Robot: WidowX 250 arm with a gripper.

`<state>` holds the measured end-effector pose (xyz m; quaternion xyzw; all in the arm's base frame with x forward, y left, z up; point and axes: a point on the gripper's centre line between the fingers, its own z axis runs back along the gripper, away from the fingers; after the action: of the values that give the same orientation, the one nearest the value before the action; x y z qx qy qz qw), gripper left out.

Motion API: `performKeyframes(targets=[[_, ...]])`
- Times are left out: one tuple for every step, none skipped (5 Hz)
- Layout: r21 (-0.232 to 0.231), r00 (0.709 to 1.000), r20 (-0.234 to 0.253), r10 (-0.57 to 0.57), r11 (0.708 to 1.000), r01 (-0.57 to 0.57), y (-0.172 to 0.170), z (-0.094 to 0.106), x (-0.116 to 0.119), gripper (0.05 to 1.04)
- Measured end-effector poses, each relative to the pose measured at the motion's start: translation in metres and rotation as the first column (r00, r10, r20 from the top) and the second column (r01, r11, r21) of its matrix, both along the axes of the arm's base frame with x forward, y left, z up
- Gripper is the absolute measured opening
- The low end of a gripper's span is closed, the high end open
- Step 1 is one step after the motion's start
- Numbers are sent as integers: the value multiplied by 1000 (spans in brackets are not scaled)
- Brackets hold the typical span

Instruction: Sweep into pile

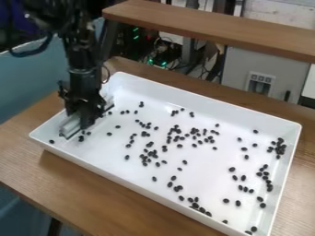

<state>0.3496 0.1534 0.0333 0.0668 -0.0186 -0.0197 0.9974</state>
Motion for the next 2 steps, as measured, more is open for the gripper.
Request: performKeyframes(targets=[[-1,1000,-24,-14,1000,14,2,-14,-2,391],[24,999,-48,-24,999,25,2,-16,0,391]])
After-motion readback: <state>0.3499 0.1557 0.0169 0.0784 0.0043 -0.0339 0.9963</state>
